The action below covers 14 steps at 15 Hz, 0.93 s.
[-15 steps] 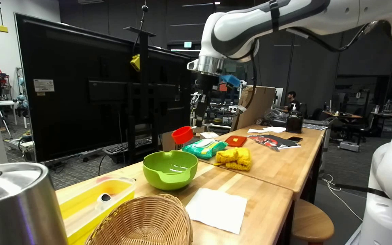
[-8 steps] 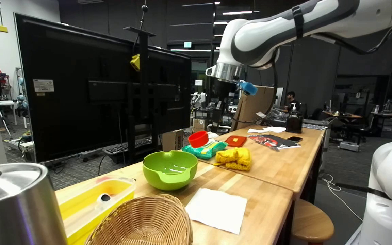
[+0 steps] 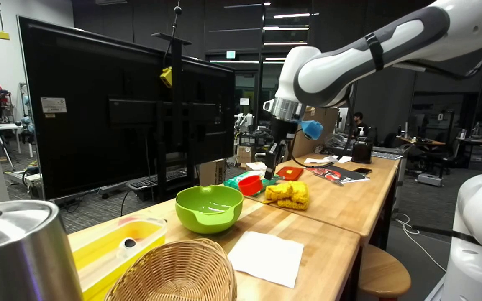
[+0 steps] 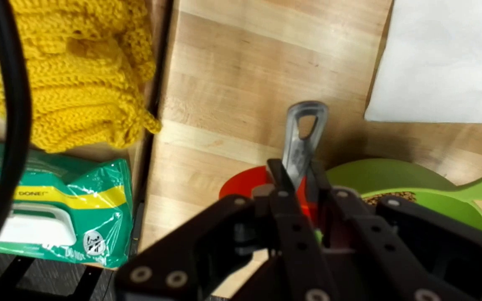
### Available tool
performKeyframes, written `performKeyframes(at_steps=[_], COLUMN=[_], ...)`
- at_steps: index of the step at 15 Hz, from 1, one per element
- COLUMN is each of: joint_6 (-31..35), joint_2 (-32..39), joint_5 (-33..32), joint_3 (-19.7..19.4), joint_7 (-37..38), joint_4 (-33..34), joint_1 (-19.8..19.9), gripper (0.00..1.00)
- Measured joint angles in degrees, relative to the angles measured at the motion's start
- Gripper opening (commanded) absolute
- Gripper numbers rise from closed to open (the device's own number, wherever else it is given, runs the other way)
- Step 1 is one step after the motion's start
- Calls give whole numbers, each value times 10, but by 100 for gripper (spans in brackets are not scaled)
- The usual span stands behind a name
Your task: Remove the orange pot from the green bowl and put it on the table
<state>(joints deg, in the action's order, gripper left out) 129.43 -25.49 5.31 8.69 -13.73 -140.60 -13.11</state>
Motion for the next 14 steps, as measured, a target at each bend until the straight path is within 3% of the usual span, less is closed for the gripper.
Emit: performKeyframes(at_steps=[10, 11, 12, 14], joint_6=[82, 87, 90, 92], joint_2=[75, 83, 90, 100], joint_5=[0, 0, 0, 0], joint_3=[-1, -1, -1, -2], joint_7=[53, 54, 55, 55], joint_4=[-31, -30, -29, -25], joint_1=[6, 7, 7, 7], gripper=[3, 39, 39, 49])
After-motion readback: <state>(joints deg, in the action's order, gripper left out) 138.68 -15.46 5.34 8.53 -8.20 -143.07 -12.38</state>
